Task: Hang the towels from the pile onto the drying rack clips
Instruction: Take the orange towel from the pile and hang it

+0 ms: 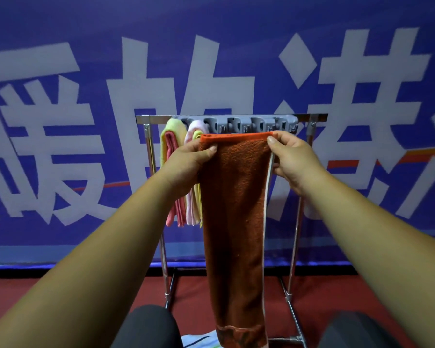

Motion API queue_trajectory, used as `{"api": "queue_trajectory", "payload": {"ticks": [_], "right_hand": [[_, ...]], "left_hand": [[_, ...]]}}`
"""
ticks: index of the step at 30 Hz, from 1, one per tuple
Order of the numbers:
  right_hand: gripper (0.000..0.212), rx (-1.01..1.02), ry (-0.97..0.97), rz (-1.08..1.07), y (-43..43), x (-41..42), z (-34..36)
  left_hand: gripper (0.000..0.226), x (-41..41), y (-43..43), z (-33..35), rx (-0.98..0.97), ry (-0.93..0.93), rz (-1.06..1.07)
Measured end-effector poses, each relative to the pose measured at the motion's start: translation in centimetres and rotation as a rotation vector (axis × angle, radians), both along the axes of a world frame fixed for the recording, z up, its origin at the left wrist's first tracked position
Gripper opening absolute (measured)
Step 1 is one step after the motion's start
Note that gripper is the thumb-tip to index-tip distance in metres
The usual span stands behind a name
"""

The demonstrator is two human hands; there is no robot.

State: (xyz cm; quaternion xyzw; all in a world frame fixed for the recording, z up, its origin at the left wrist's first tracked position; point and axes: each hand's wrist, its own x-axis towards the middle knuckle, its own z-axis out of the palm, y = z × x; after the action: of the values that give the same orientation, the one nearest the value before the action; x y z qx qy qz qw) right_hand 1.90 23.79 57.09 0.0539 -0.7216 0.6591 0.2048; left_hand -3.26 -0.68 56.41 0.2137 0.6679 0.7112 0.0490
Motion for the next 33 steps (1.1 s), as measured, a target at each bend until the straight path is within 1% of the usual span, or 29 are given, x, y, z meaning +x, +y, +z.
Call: {"api": "queue_trajectory", "payload": {"ticks": [6,9,12,16,21,24,28,31,33], "right_hand": [[0.024,0.011,-0.041,-0.081,-0.4,-0.6,1.0],[0.026,0.019,-0.074,-0.073,-0.3,-1.0,1.2],[0.028,0.023,-0.085,-0.031,0.0,-1.2,1.1],[0.027,0.011,-0.091,0.006,0.2,-1.6,0.6],[0.023,-0.100,-0.135,0.023,0.0,-2.5,-1.0],[0.020,-0.169,-0.159,-0.013,-0.6,-3.3,-2.2],[0.022,-0.233,-0.184,0.019,-1.8,-3.6,-3.5],[0.023,-0.254,-0.196,0.044,-3.0,-3.6,-4.4],[0.022,-0.260,-0.193,0.040,-3.7,-3.9,-5.1]], "left_hand": [[0.021,0.5,0.5,1.4,-0.020,0.022,0.078],[0.018,0.9,0.8,1.6,-0.042,0.022,0.120],[0.022,1.0,0.7,1.7,-0.048,0.024,0.146],[0.022,0.4,0.3,1.5,0.011,-0.020,0.165],[0.021,-0.5,0.8,0.3,0.043,-0.111,0.277],[0.018,-1.1,1.6,-0.8,0.090,-0.153,0.328],[0.015,-1.9,2.8,-2.3,0.165,-0.229,0.380],[0.020,-1.9,4.0,-3.4,0.221,-0.253,0.389],[0.015,-1.7,4.6,-4.4,0.242,-0.254,0.385]]}}
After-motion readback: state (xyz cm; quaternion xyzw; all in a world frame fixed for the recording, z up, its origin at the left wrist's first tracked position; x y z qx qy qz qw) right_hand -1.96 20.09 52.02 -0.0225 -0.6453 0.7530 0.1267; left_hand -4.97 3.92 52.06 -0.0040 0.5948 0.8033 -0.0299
